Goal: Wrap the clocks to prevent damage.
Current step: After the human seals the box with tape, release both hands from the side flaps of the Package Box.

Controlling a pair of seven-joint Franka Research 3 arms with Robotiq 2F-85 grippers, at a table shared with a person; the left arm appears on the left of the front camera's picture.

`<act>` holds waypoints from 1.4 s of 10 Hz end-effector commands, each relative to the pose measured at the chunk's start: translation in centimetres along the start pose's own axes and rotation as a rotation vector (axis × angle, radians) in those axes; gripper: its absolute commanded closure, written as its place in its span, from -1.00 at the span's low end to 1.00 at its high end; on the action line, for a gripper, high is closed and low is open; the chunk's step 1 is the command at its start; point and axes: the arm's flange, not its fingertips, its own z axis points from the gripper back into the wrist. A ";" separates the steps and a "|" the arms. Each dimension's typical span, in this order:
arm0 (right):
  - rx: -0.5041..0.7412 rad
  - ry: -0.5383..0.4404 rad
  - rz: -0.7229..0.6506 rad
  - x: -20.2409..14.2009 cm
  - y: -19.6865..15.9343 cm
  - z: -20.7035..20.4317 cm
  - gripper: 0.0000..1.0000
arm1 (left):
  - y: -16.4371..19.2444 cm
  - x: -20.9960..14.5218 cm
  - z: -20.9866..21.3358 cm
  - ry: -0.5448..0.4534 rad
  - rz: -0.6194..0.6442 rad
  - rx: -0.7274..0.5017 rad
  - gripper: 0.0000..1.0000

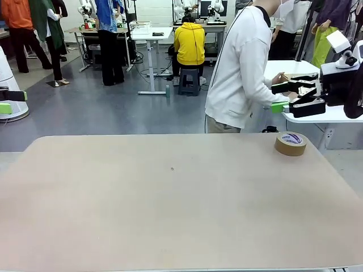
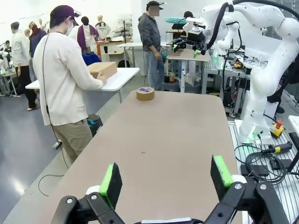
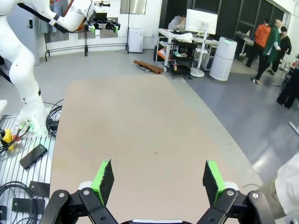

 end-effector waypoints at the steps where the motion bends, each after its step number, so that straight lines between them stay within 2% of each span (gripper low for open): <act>1: -0.003 -0.012 -0.001 0.0 -0.1 -0.1 -1.00 | -0.2 0.1 0.1 -0.002 -0.010 0.012 -1.00; 14: -0.003 -0.012 -0.001 0.0 -0.1 -0.1 -1.00 | -0.2 0.1 0.1 -0.002 -0.010 0.012 -1.00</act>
